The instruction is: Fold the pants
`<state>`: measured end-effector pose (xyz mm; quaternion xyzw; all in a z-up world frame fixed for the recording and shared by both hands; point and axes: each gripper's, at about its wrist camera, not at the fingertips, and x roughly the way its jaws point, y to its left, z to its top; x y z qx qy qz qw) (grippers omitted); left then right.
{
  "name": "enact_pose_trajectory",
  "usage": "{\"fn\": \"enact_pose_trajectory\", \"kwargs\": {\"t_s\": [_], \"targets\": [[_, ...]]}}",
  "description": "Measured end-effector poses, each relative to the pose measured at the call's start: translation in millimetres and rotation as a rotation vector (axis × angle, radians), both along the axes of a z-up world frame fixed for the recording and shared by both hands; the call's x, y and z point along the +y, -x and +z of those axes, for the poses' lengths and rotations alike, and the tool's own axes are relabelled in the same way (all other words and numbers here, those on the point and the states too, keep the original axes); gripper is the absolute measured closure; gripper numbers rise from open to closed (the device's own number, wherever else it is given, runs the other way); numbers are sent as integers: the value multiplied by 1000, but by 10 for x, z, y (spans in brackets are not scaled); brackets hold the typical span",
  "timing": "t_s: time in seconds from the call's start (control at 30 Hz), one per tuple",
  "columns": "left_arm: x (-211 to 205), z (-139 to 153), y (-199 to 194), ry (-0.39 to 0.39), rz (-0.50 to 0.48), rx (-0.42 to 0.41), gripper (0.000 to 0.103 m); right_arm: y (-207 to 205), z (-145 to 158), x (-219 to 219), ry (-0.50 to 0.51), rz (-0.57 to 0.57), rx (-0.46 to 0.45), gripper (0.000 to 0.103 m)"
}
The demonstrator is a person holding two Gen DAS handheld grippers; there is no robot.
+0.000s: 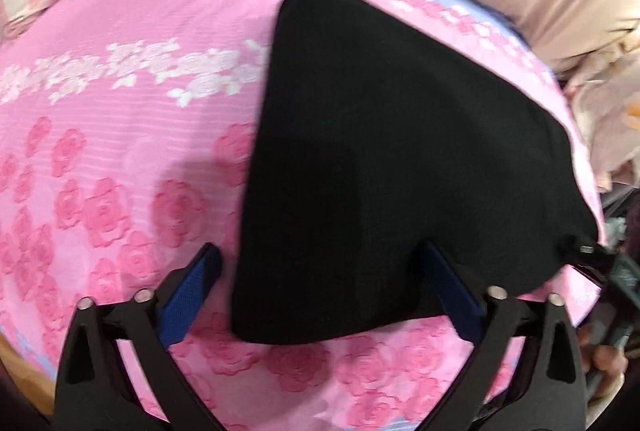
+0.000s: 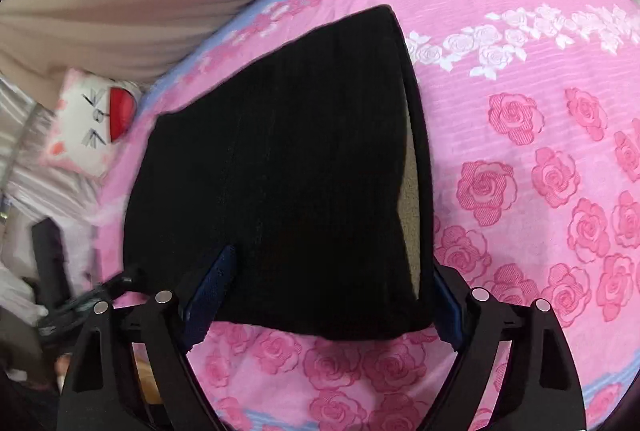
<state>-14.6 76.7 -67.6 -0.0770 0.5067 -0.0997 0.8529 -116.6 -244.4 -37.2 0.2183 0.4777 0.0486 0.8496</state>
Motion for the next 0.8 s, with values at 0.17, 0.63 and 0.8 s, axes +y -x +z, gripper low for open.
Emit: {"fn": "enact_pose_trajectory", "kwargs": {"t_s": [0.17, 0.63, 0.8], "targets": [[76, 59, 0, 134, -7, -7, 57, 59, 41, -179, -123, -37, -51, 63], [223, 1163, 615, 248, -144, -160, 81, 730, 1255, 43, -115, 116, -322, 70], [54, 1851, 705, 231, -235, -309, 81, 859, 1952, 117, -41, 147, -499, 70]]}}
